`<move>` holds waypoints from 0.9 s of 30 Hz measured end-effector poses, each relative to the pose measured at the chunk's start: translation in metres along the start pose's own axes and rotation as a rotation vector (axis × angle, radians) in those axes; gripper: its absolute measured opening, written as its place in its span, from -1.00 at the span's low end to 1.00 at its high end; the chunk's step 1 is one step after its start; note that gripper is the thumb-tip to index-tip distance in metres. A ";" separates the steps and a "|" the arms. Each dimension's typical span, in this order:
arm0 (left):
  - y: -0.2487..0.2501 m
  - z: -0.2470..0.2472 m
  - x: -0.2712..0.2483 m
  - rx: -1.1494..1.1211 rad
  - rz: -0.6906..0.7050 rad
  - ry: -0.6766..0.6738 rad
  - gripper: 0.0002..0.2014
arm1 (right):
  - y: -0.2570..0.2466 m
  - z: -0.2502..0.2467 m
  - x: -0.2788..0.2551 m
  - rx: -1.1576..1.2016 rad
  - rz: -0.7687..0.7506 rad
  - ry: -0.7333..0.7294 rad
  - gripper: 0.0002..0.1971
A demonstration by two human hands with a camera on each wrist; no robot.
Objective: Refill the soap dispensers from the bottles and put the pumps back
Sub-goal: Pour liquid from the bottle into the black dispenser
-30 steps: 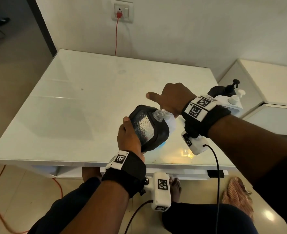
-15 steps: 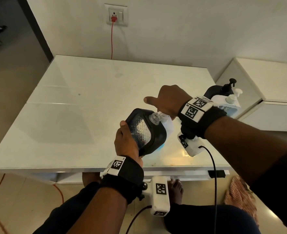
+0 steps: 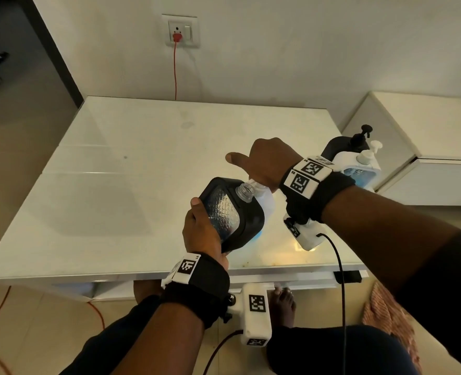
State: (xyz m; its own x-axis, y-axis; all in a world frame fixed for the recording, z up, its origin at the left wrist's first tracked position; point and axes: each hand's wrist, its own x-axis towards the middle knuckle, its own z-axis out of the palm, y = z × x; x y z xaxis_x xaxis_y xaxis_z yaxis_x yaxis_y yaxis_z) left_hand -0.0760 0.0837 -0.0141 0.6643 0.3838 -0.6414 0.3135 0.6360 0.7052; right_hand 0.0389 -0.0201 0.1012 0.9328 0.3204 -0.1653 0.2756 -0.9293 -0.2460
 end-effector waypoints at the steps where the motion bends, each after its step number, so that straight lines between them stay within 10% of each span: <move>1: 0.000 0.000 0.000 0.002 -0.008 -0.001 -0.57 | 0.000 -0.001 -0.001 0.013 0.001 -0.010 -0.25; 7: -0.001 0.000 0.001 0.027 0.007 0.004 -0.54 | -0.004 -0.007 -0.003 0.096 -0.007 -0.163 0.05; 15: -0.001 0.000 -0.002 0.011 -0.015 -0.011 -0.59 | 0.002 -0.001 0.002 0.018 0.001 -0.059 -0.36; 22: 0.005 0.002 -0.007 0.020 -0.007 0.009 -0.66 | 0.000 -0.002 -0.001 0.069 -0.001 -0.104 -0.05; 27: 0.005 0.002 -0.007 -0.002 -0.015 0.000 -0.65 | 0.004 -0.001 0.005 0.037 -0.022 -0.084 -0.20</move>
State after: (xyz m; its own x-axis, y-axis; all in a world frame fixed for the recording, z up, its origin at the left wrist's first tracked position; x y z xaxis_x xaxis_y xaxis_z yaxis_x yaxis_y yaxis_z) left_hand -0.0778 0.0831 -0.0062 0.6597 0.3741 -0.6518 0.3223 0.6426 0.6951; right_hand 0.0451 -0.0221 0.1005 0.9035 0.3559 -0.2387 0.2850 -0.9150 -0.2855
